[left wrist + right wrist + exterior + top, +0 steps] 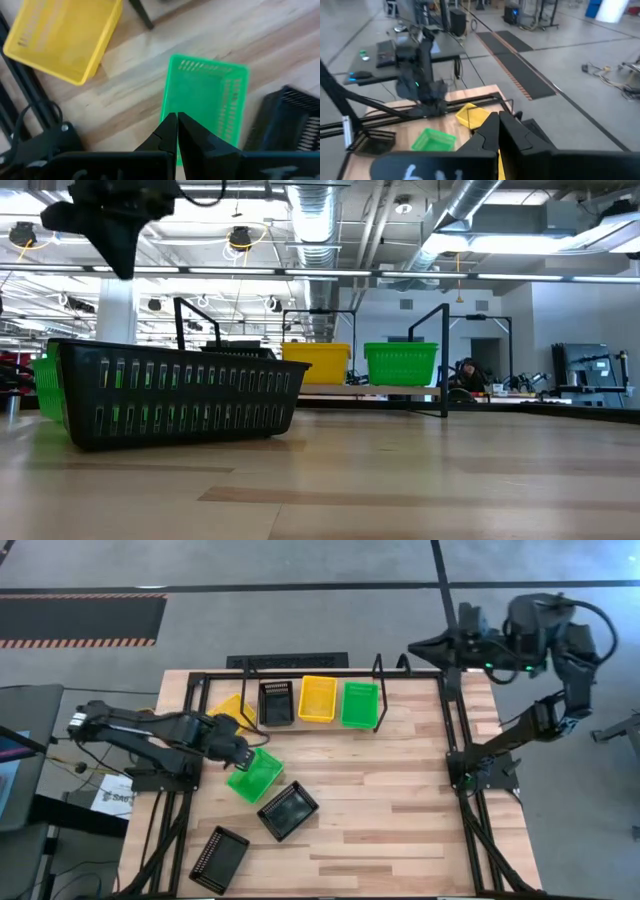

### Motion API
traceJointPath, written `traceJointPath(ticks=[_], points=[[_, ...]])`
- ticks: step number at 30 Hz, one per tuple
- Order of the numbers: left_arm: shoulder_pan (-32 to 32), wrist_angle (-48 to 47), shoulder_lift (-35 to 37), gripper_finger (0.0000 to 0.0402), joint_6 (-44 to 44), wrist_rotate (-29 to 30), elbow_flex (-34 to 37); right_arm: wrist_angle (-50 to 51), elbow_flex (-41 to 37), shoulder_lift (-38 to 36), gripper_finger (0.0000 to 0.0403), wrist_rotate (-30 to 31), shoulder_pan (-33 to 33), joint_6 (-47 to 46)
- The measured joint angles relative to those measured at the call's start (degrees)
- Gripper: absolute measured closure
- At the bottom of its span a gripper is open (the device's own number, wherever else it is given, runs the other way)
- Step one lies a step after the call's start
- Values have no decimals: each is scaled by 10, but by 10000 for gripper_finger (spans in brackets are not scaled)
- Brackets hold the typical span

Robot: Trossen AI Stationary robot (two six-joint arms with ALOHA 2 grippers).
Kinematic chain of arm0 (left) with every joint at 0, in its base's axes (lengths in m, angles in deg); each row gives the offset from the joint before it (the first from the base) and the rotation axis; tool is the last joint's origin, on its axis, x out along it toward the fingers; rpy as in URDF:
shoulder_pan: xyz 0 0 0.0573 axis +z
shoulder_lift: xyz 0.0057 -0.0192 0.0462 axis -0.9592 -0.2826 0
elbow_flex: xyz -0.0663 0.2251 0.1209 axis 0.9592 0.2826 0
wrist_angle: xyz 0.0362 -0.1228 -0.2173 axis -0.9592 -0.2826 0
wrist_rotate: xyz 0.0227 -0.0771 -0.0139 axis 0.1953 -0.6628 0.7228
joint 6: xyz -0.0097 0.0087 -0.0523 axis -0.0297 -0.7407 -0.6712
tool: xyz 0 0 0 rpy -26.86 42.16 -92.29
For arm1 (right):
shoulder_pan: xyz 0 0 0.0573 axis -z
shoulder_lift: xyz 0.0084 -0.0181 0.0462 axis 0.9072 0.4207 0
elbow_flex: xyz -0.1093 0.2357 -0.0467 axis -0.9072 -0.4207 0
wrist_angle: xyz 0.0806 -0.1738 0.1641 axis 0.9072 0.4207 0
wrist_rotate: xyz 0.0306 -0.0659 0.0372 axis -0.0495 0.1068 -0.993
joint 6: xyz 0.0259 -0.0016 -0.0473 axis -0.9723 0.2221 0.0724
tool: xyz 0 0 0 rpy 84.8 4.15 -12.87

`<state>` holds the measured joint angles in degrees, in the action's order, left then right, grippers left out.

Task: Stack baskets on shelf by color
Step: Adjust the green bin

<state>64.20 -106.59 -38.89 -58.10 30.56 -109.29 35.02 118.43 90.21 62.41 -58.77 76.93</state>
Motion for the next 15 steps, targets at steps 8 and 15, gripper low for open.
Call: traceJointPath(ticks=[8,15], points=[[0,0,-99,401,0,-29,1,4,-1,-14,372,0,-35,19],[0,10,-152,359,5,-40,1,18,-1,-8,363,0,-45,41]])
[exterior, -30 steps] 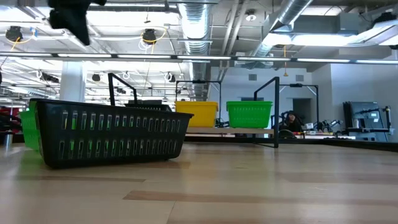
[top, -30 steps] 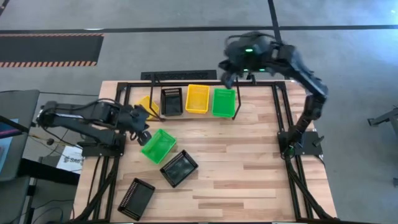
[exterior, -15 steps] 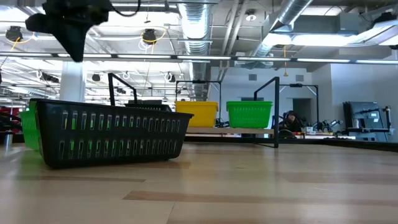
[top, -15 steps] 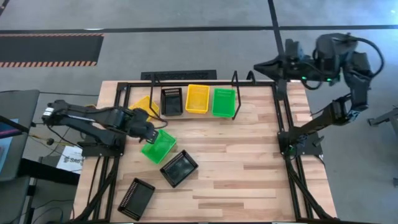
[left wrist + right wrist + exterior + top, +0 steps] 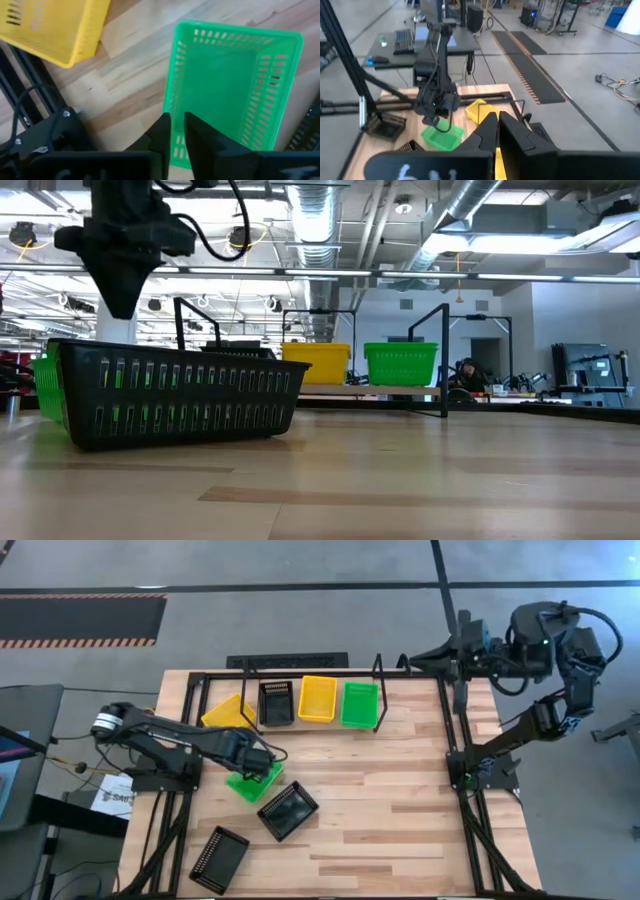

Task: Stack baskets on shelf by color
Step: Adjust the green bin

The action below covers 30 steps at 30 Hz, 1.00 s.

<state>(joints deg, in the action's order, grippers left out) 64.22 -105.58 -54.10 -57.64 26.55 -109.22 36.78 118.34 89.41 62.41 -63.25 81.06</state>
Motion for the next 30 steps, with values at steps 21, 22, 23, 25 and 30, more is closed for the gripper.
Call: traceJointPath(ticks=[21,22,23,25,30], points=[[0,32,-23,235,-47,-38,64,30,0,17,364,-29,0,15],[1,35,-23,235,-49,-38,69,30,0,17,364,-29,0,15],[3,38,-23,235,-50,-38,73,30,0,17,364,-29,0,15],[7,50,-22,235,-51,-41,78,30,0,17,364,-30,0,15],[14,114,-22,235,-37,-50,96,30,0,17,363,-30,0,15]])
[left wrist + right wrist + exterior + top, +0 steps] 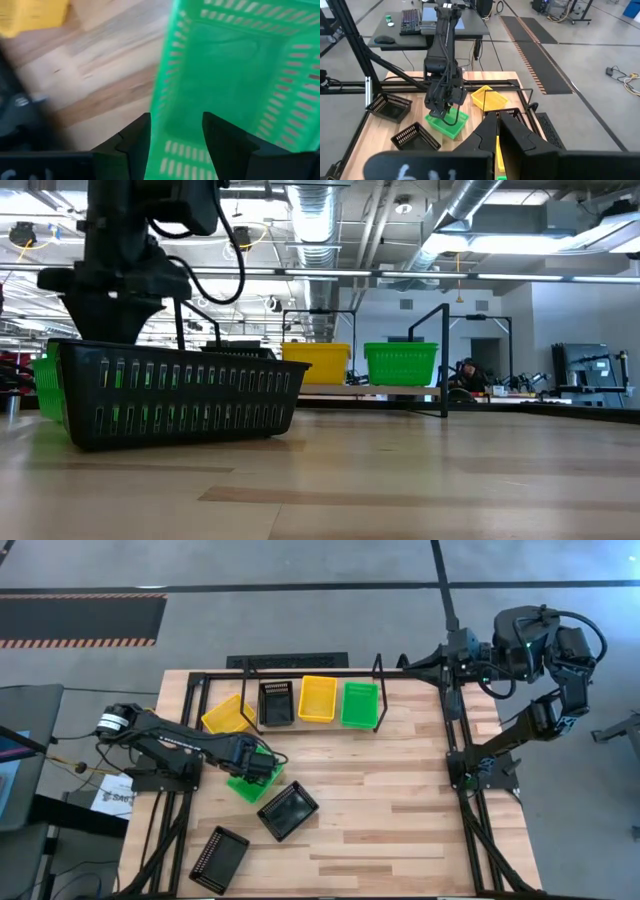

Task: Stack baskets on shelf by color
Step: Adjust the green bin

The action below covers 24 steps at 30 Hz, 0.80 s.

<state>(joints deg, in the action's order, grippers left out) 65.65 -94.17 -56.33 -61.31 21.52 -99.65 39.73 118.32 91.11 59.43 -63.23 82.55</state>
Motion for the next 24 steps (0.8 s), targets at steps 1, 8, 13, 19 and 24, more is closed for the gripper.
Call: traceJointPath(ticks=[1,8,13,19,24], points=[[1,13,0,235,5,0,5,0,0,0,363,0,0,0],[14,39,0,235,11,0,32,0,0,0,364,0,0,0],[17,51,0,235,27,-9,32,0,0,0,364,0,0,0],[17,87,0,235,30,-24,32,0,0,0,363,0,0,0],[20,88,0,235,69,-25,32,0,0,0,364,0,0,0]])
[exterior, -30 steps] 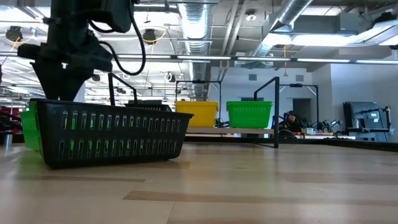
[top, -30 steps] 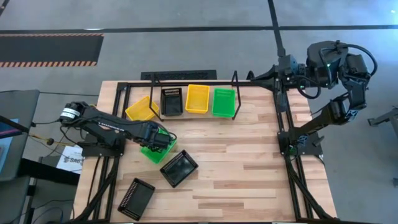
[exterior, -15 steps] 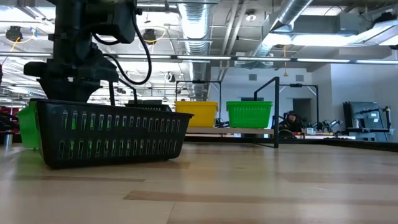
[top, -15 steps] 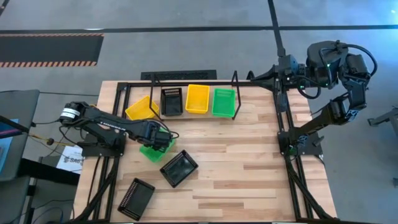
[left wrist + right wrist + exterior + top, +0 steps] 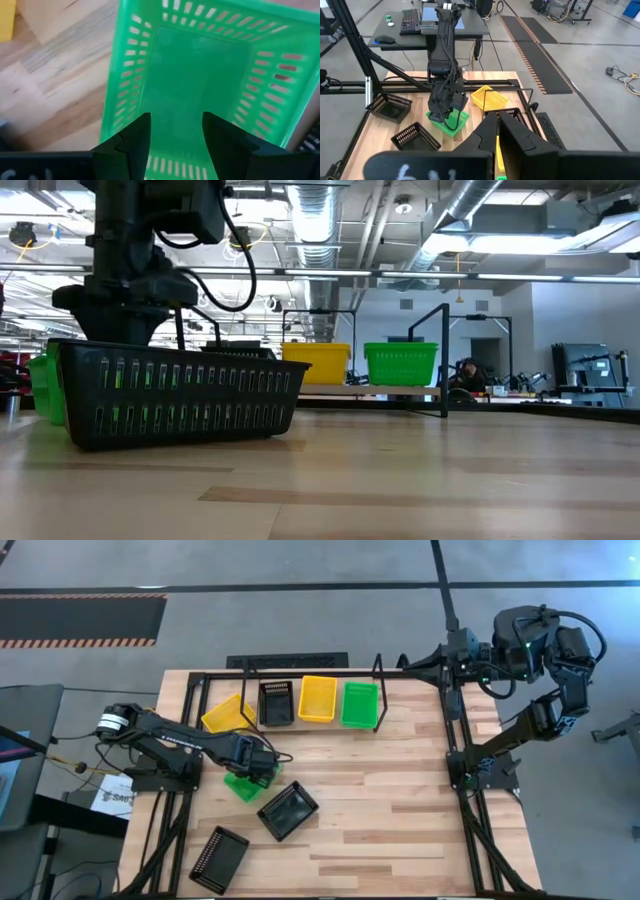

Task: Stack baskets on shelf by color
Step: Adjust the green bin

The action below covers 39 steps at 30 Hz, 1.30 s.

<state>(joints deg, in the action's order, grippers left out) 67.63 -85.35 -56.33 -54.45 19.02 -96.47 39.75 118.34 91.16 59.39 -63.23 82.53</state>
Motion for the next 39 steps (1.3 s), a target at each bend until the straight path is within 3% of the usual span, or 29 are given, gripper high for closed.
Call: traceJointPath(ticks=[13,31,39], points=[[32,-133,0,235,60,58,-55,-2,-10,1,364,0,0,-1],[67,-131,0,235,132,34,-53,-1,-13,21,363,0,0,0],[67,-85,0,235,110,-16,1,-1,-13,23,364,0,0,4]])
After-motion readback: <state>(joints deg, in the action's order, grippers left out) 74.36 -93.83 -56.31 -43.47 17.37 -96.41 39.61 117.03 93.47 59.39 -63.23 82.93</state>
